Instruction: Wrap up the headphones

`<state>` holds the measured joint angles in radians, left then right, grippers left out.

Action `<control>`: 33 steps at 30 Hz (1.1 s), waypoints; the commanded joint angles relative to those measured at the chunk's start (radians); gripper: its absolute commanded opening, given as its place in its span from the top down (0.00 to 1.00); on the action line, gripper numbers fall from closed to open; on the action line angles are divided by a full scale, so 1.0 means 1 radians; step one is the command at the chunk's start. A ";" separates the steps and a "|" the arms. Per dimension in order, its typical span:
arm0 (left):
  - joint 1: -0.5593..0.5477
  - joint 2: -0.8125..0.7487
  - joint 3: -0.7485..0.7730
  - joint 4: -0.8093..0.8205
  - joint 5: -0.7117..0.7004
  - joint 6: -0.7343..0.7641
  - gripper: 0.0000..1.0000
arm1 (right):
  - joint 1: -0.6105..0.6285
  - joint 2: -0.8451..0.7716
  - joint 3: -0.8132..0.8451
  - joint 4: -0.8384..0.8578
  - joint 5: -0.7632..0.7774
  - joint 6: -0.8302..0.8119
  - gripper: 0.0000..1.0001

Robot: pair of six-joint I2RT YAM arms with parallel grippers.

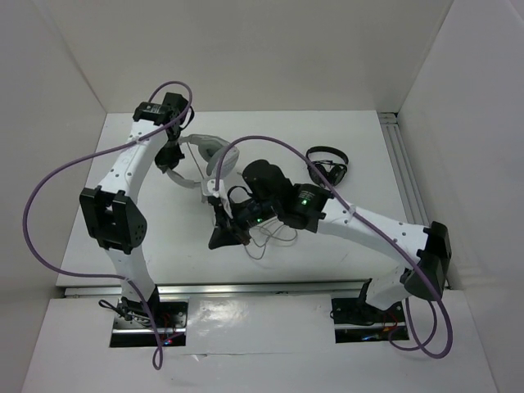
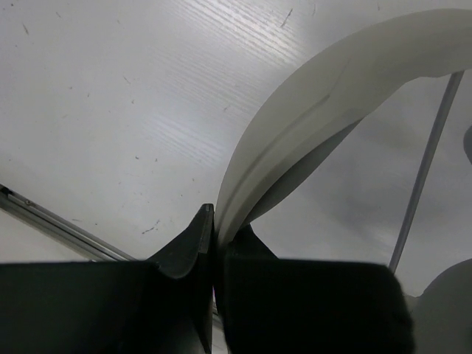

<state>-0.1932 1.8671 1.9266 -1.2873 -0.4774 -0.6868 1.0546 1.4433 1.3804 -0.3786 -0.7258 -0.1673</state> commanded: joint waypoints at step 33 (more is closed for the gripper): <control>-0.127 -0.276 -0.438 0.376 -0.101 0.181 1.00 | -0.062 -0.044 0.293 -0.197 0.802 -0.271 1.00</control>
<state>-0.2539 1.6333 1.5253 -1.0103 -0.5316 -0.5659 0.9791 1.4940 1.6821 -0.6338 -0.1661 -0.3634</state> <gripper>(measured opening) 0.127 0.017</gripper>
